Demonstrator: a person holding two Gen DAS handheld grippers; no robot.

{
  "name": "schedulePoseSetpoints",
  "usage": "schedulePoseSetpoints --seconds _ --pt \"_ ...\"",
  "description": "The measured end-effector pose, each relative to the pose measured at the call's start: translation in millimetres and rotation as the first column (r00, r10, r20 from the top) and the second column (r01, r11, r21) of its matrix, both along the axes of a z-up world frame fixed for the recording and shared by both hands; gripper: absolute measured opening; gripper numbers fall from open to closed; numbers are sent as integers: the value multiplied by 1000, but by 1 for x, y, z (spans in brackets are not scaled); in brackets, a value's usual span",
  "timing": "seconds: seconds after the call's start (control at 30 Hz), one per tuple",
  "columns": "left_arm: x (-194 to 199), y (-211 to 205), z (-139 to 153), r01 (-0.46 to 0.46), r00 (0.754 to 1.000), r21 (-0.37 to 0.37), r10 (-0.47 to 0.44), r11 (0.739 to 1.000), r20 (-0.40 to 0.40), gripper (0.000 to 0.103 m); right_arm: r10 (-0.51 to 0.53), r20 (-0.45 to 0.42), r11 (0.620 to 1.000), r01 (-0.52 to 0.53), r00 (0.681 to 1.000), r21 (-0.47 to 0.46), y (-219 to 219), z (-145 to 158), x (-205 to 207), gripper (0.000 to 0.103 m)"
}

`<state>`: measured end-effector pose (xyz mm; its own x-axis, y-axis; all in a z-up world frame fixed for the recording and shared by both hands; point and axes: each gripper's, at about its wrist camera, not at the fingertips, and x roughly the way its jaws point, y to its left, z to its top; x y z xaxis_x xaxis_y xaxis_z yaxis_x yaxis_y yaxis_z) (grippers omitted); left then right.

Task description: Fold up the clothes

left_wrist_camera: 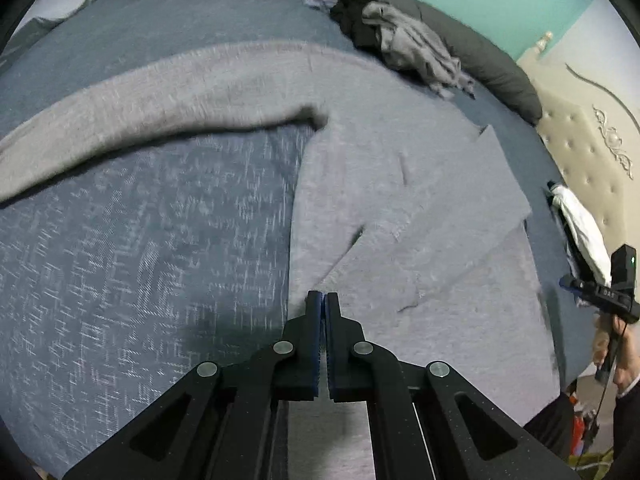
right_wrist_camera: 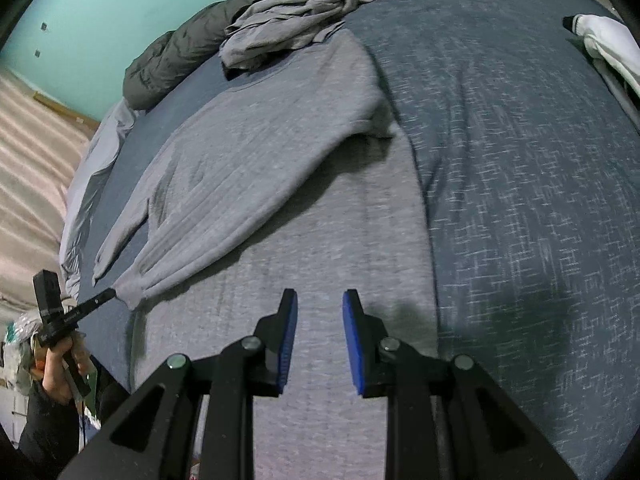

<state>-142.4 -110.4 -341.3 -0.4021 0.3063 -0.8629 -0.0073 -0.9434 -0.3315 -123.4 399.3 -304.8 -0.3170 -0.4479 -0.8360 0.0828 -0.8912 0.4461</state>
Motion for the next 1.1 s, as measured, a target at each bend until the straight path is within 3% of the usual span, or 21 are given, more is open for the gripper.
schedulePoseSetpoints --seconds 0.13,0.23,0.3,0.37,0.5,0.57,0.87,1.1 --pt "1 -4 1 -39 999 -60 39 997 0 2 -12 4 1000 12 1000 20 7 -4 -5 27" --pt "0 -9 8 -54 998 -42 54 998 -14 6 -25 5 1000 25 1000 14 10 -6 -9 28" --pt "-3 -6 9 -41 999 -34 40 999 -21 26 -21 6 1000 21 1000 19 10 -8 -11 28" --pt "-6 -1 9 -19 999 -26 19 999 -27 33 -15 8 999 15 1000 29 9 -10 -13 28" --pt "-16 18 -1 36 999 -5 -36 999 -20 33 -26 0 998 26 1000 50 9 -11 -17 31" --pt "-22 31 -9 69 998 -11 -69 998 -12 34 -35 -14 997 36 999 71 10 -11 -21 41" --pt "-41 50 -47 89 995 -31 -87 996 44 34 -47 -81 964 67 996 259 5 -26 -66 41" --pt "-47 52 -54 102 993 -41 -99 994 64 34 -8 -95 947 38 995 318 -9 -49 -105 41"
